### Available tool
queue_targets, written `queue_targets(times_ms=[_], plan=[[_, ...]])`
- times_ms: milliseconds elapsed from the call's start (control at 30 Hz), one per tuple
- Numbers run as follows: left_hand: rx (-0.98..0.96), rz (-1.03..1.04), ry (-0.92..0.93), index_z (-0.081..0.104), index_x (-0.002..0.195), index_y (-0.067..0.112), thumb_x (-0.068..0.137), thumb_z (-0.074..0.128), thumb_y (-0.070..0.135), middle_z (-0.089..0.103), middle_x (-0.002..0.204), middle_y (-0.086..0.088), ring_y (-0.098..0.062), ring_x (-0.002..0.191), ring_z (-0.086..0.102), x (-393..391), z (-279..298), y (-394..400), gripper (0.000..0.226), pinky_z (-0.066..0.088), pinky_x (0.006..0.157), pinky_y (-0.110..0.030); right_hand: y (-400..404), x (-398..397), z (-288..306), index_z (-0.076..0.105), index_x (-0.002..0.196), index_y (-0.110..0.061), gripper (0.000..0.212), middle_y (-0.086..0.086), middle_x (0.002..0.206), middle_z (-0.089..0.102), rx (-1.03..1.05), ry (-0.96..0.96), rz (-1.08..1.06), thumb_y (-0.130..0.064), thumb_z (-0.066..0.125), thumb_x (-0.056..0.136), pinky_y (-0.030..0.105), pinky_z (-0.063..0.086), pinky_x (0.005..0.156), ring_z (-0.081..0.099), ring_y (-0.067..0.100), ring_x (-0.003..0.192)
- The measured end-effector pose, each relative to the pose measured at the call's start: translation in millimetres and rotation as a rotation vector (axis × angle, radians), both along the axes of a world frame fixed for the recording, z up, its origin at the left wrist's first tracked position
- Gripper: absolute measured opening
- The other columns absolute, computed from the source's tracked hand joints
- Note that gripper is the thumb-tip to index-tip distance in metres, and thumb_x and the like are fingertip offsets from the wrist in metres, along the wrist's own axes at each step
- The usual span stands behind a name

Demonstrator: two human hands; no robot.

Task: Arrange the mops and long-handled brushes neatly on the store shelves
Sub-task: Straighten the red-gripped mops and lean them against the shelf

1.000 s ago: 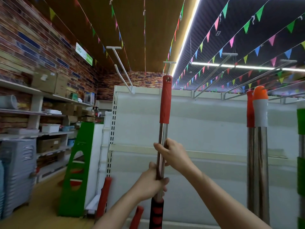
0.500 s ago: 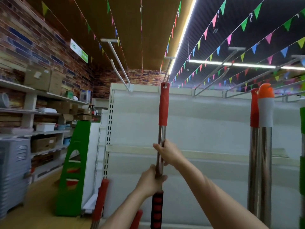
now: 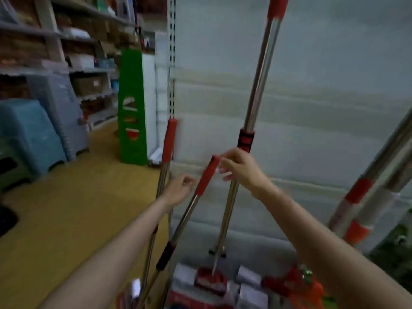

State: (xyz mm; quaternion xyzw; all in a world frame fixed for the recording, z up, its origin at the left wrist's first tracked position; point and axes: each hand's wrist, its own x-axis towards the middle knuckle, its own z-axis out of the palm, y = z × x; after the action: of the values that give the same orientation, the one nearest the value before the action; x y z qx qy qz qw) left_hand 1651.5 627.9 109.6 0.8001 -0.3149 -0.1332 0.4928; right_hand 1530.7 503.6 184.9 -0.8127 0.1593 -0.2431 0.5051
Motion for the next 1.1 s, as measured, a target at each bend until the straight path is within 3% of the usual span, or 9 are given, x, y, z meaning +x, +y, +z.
queue_targets(times_ms=[67,133,200,300,500,733,833,933,1100], plan=[[0.022,0.098,0.187,0.06,0.101,0.002,0.094,0.038,0.003,0.058,0.101,-0.016,-0.025,0.085,0.059,5.7,-39.3,17.1,0.023,0.049,0.069,-0.031,9.3,9.8,-48.4,0.055,0.093,-0.01,0.008,0.003,0.079,0.056,0.102,0.204,0.073,-0.006,0.049,0.094,0.032,0.053,0.067,0.057,0.014,0.075],[0.02,0.169,0.318,0.058,0.097,0.005,0.095,0.033,0.001,0.056,0.096,-0.014,-0.017,0.074,0.056,7.8,-69.8,31.9,0.025,0.045,0.059,-0.022,15.9,20.9,-87.7,0.05,0.117,-0.004,0.023,0.005,0.092,0.054,0.226,0.373,0.103,-0.008,0.05,0.094,0.038,0.053,0.082,0.056,0.018,0.093],[0.014,0.216,0.385,0.055,0.106,0.003,0.096,0.034,0.003,0.058,0.095,-0.011,-0.015,0.075,0.057,4.5,-85.7,48.0,0.024,0.048,0.063,-0.022,15.3,38.7,-121.7,0.037,0.134,-0.001,0.047,0.006,0.115,0.051,0.318,0.464,0.061,-0.014,0.056,0.092,0.037,0.05,0.093,0.052,0.023,0.111],[-0.006,0.266,0.461,0.053,0.112,0.002,0.096,0.035,0.005,0.06,0.099,-0.011,-0.017,0.082,0.061,-1.4,-96.7,76.3,0.024,0.049,0.067,-0.021,8.2,68.9,-160.6,0.024,0.14,0.002,0.078,0.015,0.141,0.038,0.492,0.468,-0.059,-0.026,0.069,0.083,0.035,0.048,0.096,0.048,0.024,0.115],[-0.008,0.366,0.517,0.052,0.109,0.007,0.096,0.037,0.006,0.061,0.095,-0.005,-0.015,0.083,0.062,-7.2,-111.2,154.1,0.02,0.05,0.077,-0.025,15.6,118.0,-190.4,0.043,0.134,-0.012,0.07,0.006,0.13,0.049,0.688,0.478,-0.073,-0.038,0.073,0.077,0.054,0.042,0.1,0.046,0.028,0.128],[0.059,0.432,0.482,0.054,0.107,0.006,0.093,0.045,0.006,0.062,0.103,-0.013,-0.017,0.082,0.062,-14.9,-124.5,198.1,0.016,0.048,0.071,-0.024,123.7,109.4,-188.9,0.048,0.101,-0.014,0.023,0.014,0.094,0.064,0.103,0.347,0.17,-0.028,0.06,0.088,0.049,0.056,0.076,0.065,0.035,0.088],[0.059,0.398,0.392,0.054,0.113,0.011,0.092,0.054,0.015,0.061,0.109,-0.008,-0.019,0.1,0.061,-16.3,-113.2,193.3,0.022,0.05,0.085,-0.031,168.6,93.6,-172.1,0.044,0.099,-0.017,0.021,-0.004,0.073,0.054,-0.146,0.244,0.278,-0.032,0.056,0.09,0.034,0.047,0.062,0.06,0.022,0.072],[0.114,0.289,0.258,0.048,0.122,0.017,0.086,0.061,0.028,0.056,0.119,0.001,-0.015,0.115,0.053,-21.3,-88.2,198.0,0.039,0.043,0.101,-0.036,191.1,74.5,-133.4,0.041,0.093,-0.02,0.02,-0.003,0.068,0.055,-0.266,0.128,0.313,-0.036,0.053,0.09,0.031,0.04,0.056,0.059,0.023,0.066],[0.04,0.105,0.055,0.05,0.106,0.023,0.087,0.058,0.037,0.064,0.104,0.001,-0.007,0.099,0.06,-63.4,-46.2,194.7,0.026,0.048,0.092,-0.032,190.4,41.7,-42.3,0.044,0.098,-0.019,0.025,0.002,0.073,0.063,-0.41,-0.088,0.31,-0.041,0.052,0.089,0.04,0.051,0.062,0.062,0.025,0.069]])
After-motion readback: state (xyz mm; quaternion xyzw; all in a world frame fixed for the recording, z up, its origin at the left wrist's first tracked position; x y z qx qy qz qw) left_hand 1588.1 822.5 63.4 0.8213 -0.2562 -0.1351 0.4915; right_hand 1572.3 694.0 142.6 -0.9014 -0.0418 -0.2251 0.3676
